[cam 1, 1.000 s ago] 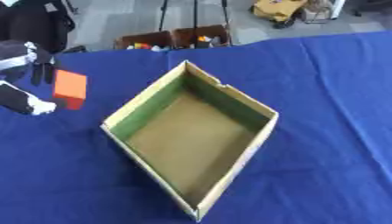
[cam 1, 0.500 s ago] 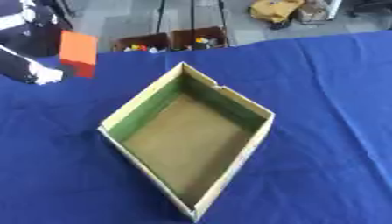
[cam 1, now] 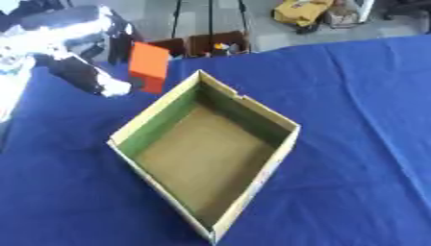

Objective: Pick up objects on the table and place them in the box.

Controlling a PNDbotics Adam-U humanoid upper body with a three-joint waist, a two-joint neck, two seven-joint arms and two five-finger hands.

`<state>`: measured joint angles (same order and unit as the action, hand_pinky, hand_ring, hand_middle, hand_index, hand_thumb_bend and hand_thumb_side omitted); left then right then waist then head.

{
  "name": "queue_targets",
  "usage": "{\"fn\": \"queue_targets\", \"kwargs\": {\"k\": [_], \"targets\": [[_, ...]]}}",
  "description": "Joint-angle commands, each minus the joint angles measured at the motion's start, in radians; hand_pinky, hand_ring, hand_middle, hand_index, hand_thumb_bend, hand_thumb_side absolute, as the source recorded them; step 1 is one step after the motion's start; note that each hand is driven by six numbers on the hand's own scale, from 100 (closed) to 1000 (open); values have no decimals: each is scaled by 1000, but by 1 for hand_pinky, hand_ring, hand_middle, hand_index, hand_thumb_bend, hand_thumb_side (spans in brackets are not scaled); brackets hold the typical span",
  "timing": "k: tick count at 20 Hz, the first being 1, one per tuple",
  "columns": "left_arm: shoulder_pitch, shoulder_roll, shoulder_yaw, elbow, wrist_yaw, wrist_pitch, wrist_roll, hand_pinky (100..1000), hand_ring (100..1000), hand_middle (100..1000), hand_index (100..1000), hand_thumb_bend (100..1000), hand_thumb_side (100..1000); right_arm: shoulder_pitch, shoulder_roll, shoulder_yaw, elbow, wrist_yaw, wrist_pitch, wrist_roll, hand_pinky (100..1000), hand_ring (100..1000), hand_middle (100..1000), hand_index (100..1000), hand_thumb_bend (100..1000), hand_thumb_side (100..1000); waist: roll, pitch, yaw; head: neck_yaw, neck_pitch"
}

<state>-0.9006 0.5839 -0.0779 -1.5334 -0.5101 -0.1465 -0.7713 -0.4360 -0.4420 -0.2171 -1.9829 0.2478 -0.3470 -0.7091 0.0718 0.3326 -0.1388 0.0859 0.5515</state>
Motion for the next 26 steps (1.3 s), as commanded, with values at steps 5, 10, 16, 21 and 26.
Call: {"fn": "queue_targets", "kwargs": {"k": [5, 10, 16, 21, 26], "targets": [[-21, -71, -44, 34, -130, -51, -4, 157, 440, 448, 570, 100, 341, -20, -5, -2, -17, -14, -2, 4, 760, 726, 763, 761, 100, 535, 9, -27, -10, 10, -24], [-16, -111, -73, 60, -204, -87, 6, 162, 443, 453, 585, 100, 343, -25, 0, -2, -17, -17, -2, 4, 760, 726, 764, 760, 100, 535, 11, -19, -16, 14, -30], [-5, -146, -103, 107, -273, -110, 9, 168, 446, 458, 590, 100, 346, -29, 5, -3, -17, -18, -2, 2, 761, 726, 765, 760, 100, 537, 12, -9, -23, 19, -38], [0, -173, -126, 157, -332, -134, 21, 171, 449, 462, 594, 100, 348, -33, 9, -3, -17, -19, -2, 2, 761, 726, 765, 759, 100, 538, 12, -2, -33, 24, -43], [8, -188, -143, 203, -380, -157, 35, 182, 455, 471, 602, 100, 327, -33, 11, -4, -17, -19, -2, 1, 762, 726, 765, 759, 100, 540, 12, 0, -34, 24, -47]]}}
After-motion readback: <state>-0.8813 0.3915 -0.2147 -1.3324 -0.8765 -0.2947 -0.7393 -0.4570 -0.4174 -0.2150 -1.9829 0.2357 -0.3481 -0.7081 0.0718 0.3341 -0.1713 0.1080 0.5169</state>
